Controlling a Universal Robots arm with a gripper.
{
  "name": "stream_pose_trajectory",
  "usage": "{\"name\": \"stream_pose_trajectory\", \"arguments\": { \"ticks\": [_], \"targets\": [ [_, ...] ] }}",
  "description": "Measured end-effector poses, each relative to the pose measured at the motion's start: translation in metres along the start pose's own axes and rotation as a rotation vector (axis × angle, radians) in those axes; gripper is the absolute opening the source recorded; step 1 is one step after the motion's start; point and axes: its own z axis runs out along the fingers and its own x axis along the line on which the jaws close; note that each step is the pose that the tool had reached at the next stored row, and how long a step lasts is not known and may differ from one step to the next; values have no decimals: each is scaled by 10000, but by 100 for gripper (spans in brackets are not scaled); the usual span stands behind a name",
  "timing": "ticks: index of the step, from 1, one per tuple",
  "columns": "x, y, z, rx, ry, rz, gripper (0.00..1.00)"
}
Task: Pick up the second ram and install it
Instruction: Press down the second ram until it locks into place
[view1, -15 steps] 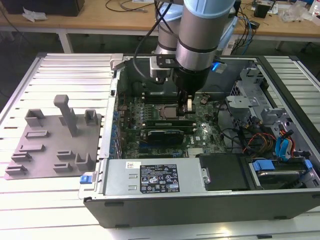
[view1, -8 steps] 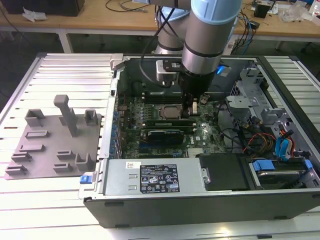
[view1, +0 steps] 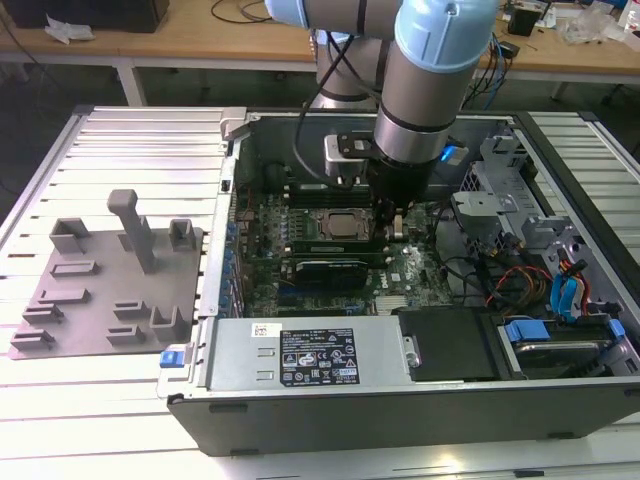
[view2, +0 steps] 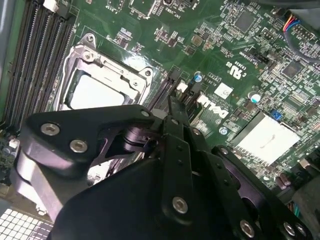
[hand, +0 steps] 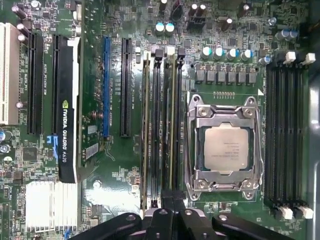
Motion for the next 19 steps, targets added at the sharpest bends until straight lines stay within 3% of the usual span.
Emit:
{"name": "stream_pose_trajectory", "arguments": {
  "ticks": [3,4,6,7,11,16,18,19],
  "targets": [
    [-6,23,-44,29,-15,-4,8],
    [-6,139,-47,90,-6,-9,8],
    [-9,334,-45,128,-3,-10,8],
    [-12,474,-43,155,-1,-13,8],
    [-22,811,-25,232,-1,-18,8],
    [-21,832,22,230,0,-19,8],
    [-26,831,-1,243,-23,-19,8],
    [-30,824,-64,239,-29,-20,8]
  ]
}}
